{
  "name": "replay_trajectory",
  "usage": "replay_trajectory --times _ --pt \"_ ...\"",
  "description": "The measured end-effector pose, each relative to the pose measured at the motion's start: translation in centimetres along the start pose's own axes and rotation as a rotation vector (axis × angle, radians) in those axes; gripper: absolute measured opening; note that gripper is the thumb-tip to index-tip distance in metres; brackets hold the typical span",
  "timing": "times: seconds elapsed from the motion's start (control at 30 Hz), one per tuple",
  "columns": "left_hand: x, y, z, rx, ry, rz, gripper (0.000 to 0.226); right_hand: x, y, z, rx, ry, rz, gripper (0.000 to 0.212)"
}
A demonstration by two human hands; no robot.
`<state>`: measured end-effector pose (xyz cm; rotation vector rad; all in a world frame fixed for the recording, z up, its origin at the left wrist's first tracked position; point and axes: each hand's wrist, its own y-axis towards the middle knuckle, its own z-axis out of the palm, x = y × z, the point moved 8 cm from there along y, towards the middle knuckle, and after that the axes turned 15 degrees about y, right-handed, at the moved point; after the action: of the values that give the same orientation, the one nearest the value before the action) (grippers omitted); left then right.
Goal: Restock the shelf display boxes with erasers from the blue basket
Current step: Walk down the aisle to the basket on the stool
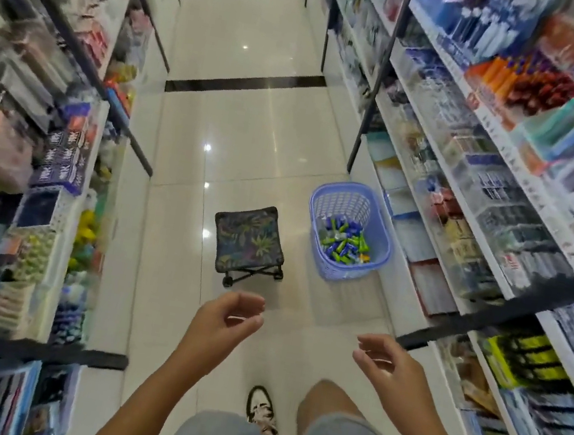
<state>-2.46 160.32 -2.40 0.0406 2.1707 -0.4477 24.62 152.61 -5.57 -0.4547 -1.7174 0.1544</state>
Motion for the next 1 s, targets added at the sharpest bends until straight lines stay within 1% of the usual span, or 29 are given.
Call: replay_trajectory --times 0.17,0.27,0.43,0.57,0.8,0.9,1.0 --pt "-2.2 9.2 -1.6 0.07 0.03 0.022 0.02 1.4 7.4 0.0 -0.089 0.088 0.049 0.016" --pt "-2.6 14.7 -1.8 0.116 0.049 0.013 0.018 2.7 13.5 0.1 -0.118 0.123 0.059 0.014" --pt "-3.8 24.4 -2.0 0.166 0.093 -0.017 0.018 6.8 25.5 0.3 -0.125 0.198 0.024 0.013" --pt "-6.9 31.9 -2.6 0.181 0.113 0.008 0.017 9.7 32.5 -0.9 -0.122 0.249 0.027 0.013" --pt "-15.8 43.6 -2.6 0.247 0.139 0.185 0.013 10.1 38.6 -4.5 -0.241 0.264 0.131 0.015" --pt "-18.6 48.4 -1.1 0.335 0.131 0.249 0.014 9.3 40.8 -5.8 -0.327 0.291 0.178 0.015" --pt "-18.9 53.8 1.7 0.45 0.172 0.271 0.013 7.3 43.4 -6.5 -0.424 0.309 0.236 0.014"
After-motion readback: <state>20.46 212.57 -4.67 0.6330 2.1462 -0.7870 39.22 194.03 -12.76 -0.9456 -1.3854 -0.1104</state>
